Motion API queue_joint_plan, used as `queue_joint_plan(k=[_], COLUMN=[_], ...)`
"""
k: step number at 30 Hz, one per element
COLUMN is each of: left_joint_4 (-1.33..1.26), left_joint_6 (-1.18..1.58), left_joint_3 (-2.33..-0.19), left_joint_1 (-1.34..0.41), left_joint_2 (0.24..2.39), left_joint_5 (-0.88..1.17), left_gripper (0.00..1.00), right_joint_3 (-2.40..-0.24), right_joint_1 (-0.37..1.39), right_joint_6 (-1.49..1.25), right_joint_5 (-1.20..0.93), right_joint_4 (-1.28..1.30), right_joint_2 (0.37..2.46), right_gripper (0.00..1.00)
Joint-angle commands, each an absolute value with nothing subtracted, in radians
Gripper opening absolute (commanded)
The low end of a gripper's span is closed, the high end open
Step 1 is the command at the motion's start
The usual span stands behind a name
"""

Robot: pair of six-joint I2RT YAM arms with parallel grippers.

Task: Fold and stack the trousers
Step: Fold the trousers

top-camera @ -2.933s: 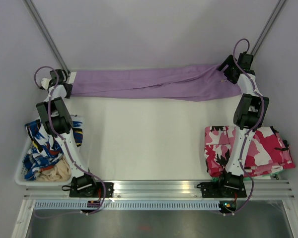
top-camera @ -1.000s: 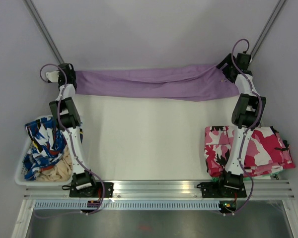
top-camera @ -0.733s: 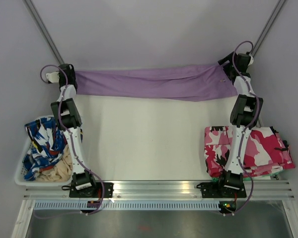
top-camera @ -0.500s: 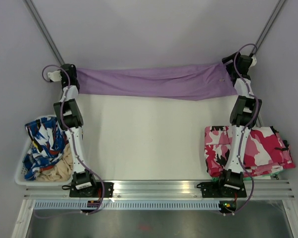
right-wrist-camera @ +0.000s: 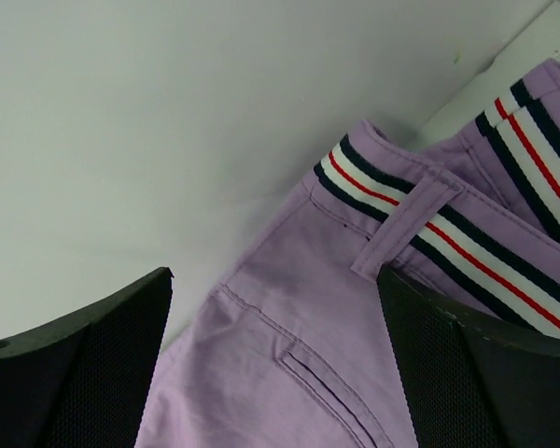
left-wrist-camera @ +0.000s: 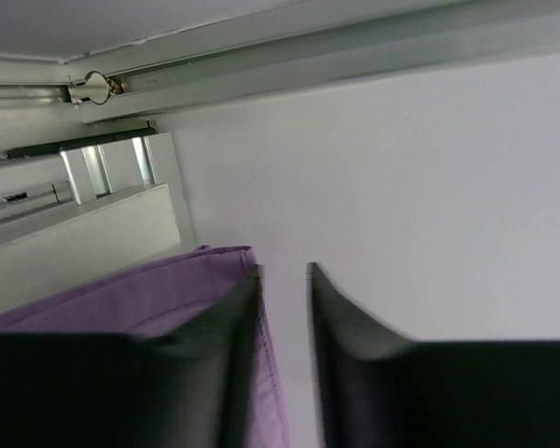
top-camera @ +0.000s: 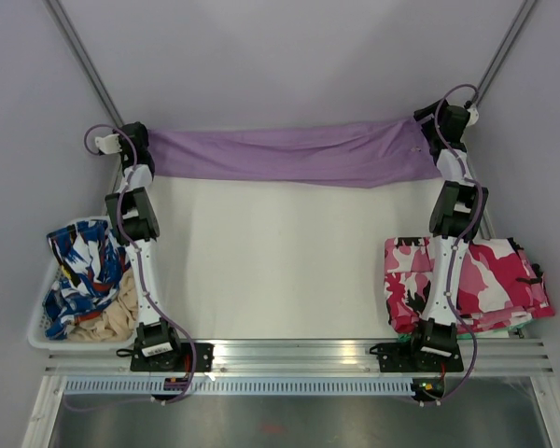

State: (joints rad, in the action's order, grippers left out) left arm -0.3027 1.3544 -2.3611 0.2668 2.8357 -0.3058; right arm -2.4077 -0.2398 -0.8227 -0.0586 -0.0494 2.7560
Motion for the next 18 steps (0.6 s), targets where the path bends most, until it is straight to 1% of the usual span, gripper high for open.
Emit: queue_joint_plan(k=[1,3,4,6,7,8,9,10,11,12,13,15,18], left_joint_4=[-0.350,-0.359,-0.374,-0.405,-0.482,-0.541,-0.602,-0.686,-0.708,-0.718,-0.729,-0.738,-0.628], left_joint_6=[1.278,1.241,1.211,1.181,1.148,1.138,1.137,1.134,1.128,1.118,1.108,1.051,1.026], left_joint_3=[-2.347,-2.295,-2.225,-2.131,-2.008,-1.929,-1.781,-1.723,-1.668,-1.579,-1.544,-1.488,-1.495], left_joint_1=[0.268,0.268,0.275,0.276,0.272,0.268,0.264,0.252,0.244,0.236,0.212,0.171,0.120], left_joint_2=[2.743,2.689,2.624,2.545,2.501,2.408,2.366,2.324,2.256,2.222,2.192,2.131,2.097], left_joint_5=[-0.246,-0.172,-0.143,-0.063,-0.042,-0.013,-0.005,0.001,0.043,0.048,0.052,0.090,0.100], left_gripper=[0.46,0.55,0.61,0.65,0.68,0.70,0.73,0.74,0.75,0.75,0.77,0.78,0.78], right_joint_3=[-2.436,-2.419,-2.396,-2.370,-2.329,-2.301,-2.271,-2.219,-2.191,-2.148,-2.128,-2.086,-2.085], right_joint_1=[-0.232,-0.226,-0.219,-0.212,-0.203,-0.198,-0.190,-0.186,-0.178,-0.160,-0.147,-0.097,-0.022], right_joint_6=[-0.726,-0.657,-0.631,-0.577,-0.533,-0.517,-0.505,-0.500,-0.502,-0.505,-0.506,-0.494,-0.459], right_joint_5=[-0.061,-0.092,-0.106,-0.135,-0.147,-0.170,-0.242,-0.277,-0.310,-0.361,-0.377,-0.423,-0.448], right_joint_4=[-0.005,0.055,0.073,0.126,0.138,0.141,0.134,0.123,0.103,0.091,0.081,0.055,0.069], right_joint_2=[2.652,2.585,2.560,2.484,2.459,2.407,2.383,2.363,2.327,2.310,2.298,2.273,2.293], right_gripper=[0.98,0.98,0.98,0.98,0.98,0.98,0.98,0.98,0.98,0.98,0.98,0.98,0.98])
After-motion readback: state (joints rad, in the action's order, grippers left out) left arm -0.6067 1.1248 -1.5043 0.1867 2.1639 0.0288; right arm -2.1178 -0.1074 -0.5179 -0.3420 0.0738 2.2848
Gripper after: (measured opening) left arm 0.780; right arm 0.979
